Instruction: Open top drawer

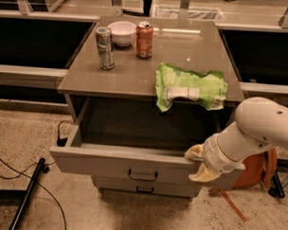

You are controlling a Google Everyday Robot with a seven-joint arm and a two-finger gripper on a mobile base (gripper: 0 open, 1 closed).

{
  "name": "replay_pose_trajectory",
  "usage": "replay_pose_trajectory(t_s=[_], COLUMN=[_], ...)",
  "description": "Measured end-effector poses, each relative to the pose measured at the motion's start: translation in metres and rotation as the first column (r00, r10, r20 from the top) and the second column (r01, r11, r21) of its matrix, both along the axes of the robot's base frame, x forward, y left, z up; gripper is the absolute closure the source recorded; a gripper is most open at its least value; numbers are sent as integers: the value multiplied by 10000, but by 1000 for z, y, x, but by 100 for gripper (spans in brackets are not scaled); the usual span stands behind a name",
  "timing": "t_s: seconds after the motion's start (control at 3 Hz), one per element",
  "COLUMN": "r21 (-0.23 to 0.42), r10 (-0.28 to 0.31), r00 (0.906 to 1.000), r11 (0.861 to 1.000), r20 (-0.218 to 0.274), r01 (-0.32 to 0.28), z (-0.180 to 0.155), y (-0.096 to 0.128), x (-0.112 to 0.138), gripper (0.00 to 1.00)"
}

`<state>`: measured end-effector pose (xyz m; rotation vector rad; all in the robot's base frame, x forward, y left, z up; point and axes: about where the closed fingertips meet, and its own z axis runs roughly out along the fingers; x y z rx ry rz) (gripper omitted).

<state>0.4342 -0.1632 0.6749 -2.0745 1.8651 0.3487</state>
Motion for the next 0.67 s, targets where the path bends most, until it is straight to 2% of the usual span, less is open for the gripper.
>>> replay_pose_trajectory(t_s=[0.33,0.67], r21=[4,93], r10=[9,162], r00=[10000,9997], r11=[10000,9998], r20=[-7,192], r01=[-9,-164], z=[2,25], y=[0,-1], x=[0,1], gripper=[67,62])
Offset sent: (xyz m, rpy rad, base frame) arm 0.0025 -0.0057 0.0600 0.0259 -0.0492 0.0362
